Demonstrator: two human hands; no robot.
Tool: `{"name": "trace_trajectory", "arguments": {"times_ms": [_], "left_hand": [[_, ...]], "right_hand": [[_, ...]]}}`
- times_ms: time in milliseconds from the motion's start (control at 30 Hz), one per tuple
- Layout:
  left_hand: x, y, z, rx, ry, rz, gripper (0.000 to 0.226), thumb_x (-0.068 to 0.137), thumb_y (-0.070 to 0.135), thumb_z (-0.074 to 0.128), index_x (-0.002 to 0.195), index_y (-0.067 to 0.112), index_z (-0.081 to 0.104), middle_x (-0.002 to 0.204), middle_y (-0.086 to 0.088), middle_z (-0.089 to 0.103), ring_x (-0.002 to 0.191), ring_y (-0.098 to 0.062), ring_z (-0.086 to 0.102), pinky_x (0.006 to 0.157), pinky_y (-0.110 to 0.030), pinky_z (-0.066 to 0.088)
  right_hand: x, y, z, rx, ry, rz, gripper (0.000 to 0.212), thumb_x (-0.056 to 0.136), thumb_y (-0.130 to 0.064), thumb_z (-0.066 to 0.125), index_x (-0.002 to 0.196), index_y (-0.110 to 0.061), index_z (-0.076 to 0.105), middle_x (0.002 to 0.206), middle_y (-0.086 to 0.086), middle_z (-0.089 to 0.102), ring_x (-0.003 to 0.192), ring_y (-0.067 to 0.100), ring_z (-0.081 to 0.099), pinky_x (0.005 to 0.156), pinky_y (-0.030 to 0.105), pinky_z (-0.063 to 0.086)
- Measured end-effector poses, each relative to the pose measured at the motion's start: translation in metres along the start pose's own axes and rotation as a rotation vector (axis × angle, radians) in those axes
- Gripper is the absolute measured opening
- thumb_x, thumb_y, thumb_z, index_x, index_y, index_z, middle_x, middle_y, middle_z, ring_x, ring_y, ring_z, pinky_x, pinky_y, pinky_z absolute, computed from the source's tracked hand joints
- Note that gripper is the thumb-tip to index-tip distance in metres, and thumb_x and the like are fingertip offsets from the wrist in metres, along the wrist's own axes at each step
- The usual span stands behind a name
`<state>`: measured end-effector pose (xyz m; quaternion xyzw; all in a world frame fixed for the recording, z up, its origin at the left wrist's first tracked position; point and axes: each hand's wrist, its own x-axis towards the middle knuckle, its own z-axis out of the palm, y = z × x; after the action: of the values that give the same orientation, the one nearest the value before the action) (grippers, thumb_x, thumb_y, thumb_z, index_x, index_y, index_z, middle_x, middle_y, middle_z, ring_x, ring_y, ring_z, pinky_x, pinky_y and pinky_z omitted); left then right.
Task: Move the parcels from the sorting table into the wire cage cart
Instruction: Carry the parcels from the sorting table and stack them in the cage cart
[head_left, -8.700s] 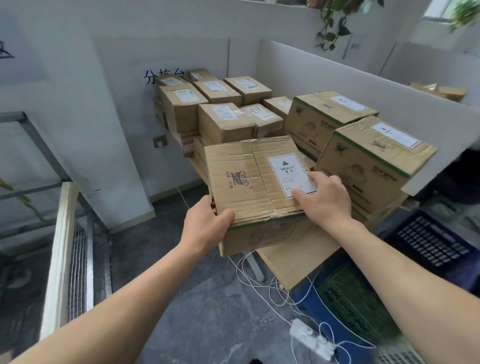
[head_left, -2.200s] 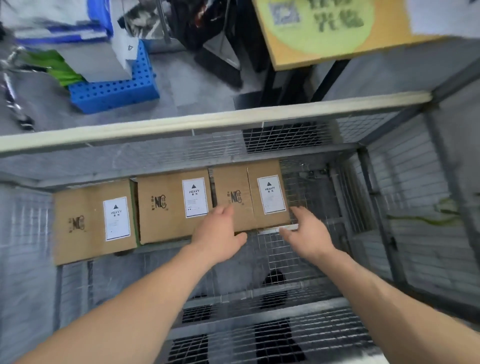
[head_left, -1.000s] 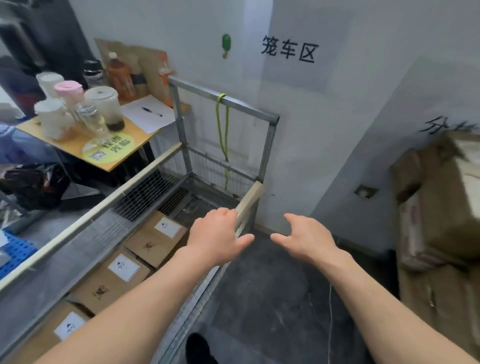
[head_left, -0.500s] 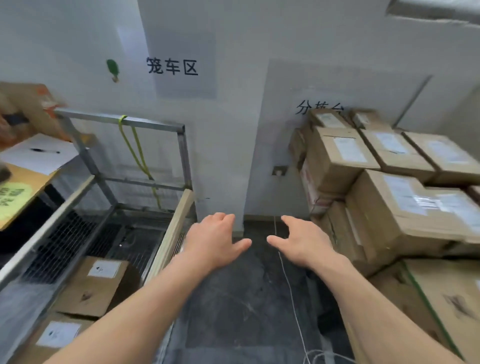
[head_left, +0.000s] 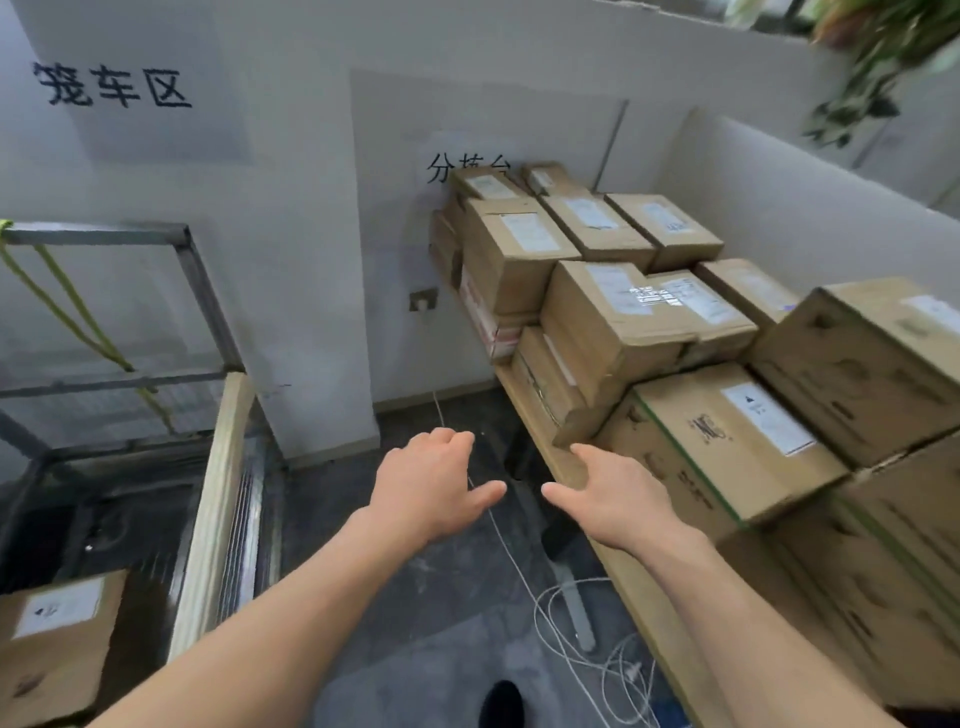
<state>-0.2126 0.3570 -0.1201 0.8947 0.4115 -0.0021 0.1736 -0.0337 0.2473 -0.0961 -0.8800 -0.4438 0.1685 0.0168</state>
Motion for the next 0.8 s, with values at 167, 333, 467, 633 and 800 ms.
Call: {"name": "trace_trajectory", "arguments": {"times_ms": [167, 333, 467, 633, 800], "left_hand": [[0.006, 0.035, 0.006, -0.006, -0.023, 0.095, 0.069, 0.091, 0.069, 0.047, 0.142, 0.022, 0.045, 0.145, 0.002, 0.049, 0.133, -0.022, 0.046, 0.101, -0.042, 0.046], [0.016, 0.072, 0.014, -0.002, -0.046, 0.166, 0.068, 0.091, 0.070, 0.047, 0.140, 0.023, 0.047, 0.143, 0.002, 0.051, 0.131, -0.021, 0.048, 0.100, -0.041, 0.045], [0.029, 0.102, 0.023, 0.005, -0.076, 0.209, 0.066, 0.091, 0.071, 0.046, 0.136, 0.023, 0.049, 0.139, 0.002, 0.053, 0.127, -0.021, 0.050, 0.097, -0.041, 0.045], [0.049, 0.147, 0.033, 0.005, -0.099, 0.221, 0.071, 0.091, 0.069, 0.047, 0.144, 0.022, 0.044, 0.145, 0.001, 0.049, 0.132, -0.022, 0.047, 0.103, -0.043, 0.045], [0.074, 0.187, 0.043, 0.026, -0.115, 0.186, 0.072, 0.090, 0.071, 0.046, 0.143, 0.022, 0.046, 0.144, 0.000, 0.051, 0.131, -0.022, 0.049, 0.102, -0.042, 0.046]], "right_hand": [[-0.018, 0.046, -0.007, 0.062, 0.047, 0.118, 0.080, 0.088, -0.065, 0.056, 0.155, -0.026, 0.036, 0.153, -0.002, 0.049, 0.138, 0.022, 0.048, 0.105, 0.038, 0.044], [-0.030, 0.087, -0.020, 0.095, 0.076, 0.233, 0.075, 0.088, -0.064, 0.057, 0.151, -0.027, 0.042, 0.148, -0.004, 0.054, 0.132, 0.023, 0.053, 0.101, 0.038, 0.048], [-0.028, 0.120, -0.029, 0.107, 0.081, 0.285, 0.063, 0.080, -0.066, 0.055, 0.134, -0.032, 0.058, 0.118, -0.008, 0.069, 0.106, 0.021, 0.063, 0.084, 0.037, 0.054], [-0.009, 0.170, -0.038, 0.125, 0.100, 0.339, 0.069, 0.088, -0.061, 0.059, 0.147, -0.026, 0.048, 0.142, -0.001, 0.058, 0.129, 0.025, 0.054, 0.097, 0.039, 0.048], [0.027, 0.216, -0.051, 0.154, 0.093, 0.351, 0.067, 0.088, -0.056, 0.060, 0.146, -0.025, 0.049, 0.145, -0.001, 0.056, 0.131, 0.025, 0.052, 0.094, 0.037, 0.047]]}}
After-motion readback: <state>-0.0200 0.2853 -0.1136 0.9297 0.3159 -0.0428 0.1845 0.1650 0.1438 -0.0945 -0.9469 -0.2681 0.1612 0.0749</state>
